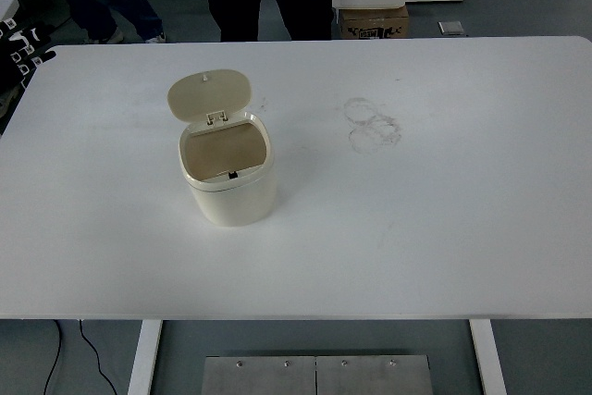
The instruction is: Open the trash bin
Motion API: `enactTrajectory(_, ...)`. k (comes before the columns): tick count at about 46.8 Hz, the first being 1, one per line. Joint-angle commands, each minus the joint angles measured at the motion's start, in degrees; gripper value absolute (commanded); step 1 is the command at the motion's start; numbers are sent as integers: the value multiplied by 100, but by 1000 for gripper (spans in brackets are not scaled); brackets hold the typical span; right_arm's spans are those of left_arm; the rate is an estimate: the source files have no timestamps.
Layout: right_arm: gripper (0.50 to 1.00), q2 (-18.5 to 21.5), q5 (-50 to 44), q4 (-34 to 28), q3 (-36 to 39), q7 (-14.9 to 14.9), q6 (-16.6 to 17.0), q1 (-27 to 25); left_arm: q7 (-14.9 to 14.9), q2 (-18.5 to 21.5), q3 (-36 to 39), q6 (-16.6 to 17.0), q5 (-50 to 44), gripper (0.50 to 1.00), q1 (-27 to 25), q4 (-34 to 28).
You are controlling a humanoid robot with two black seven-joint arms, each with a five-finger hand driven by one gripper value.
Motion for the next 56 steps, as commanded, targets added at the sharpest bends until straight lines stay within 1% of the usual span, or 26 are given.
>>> enactTrajectory(1,989,0,0,0,0,0,0,4,-186,-52,-280,-17,1,1000,259,51)
enactTrajectory(6,989,0,0,0,0,0,0,4,-362,-184,-667,-70,10,1000,549,95)
enactTrajectory(12,989,0,0,0,0,0,0,4,-397,-404,-1142,-87,9,1000,839,201)
enactTrajectory(20,991,0,0,0,0,0,0,4,-573,-703,-1634,-105,54,1000,1287,245)
enactTrajectory(26,989,0,0,0,0,0,0,-5,-687,-782,-1872,-307,36,1000,1560,271)
enactTrajectory(30,989,0,0,0,0,0,0,-5,-758,-808,-1898,-456,1,1000,1587,482)
enactTrajectory(36,991,0,0,0,0,0,0,4,-811,-1028,-1898,-579,1,1000,1595,851)
enactTrajectory(42,991,0,0,0,0,0,0,4,-819,-1072,-1898,-773,-8,1000,1595,1036)
enactTrajectory(56,991,0,0,0,0,0,0,4,-819,-1055,-1898,-773,-8,1000,1595,1106)
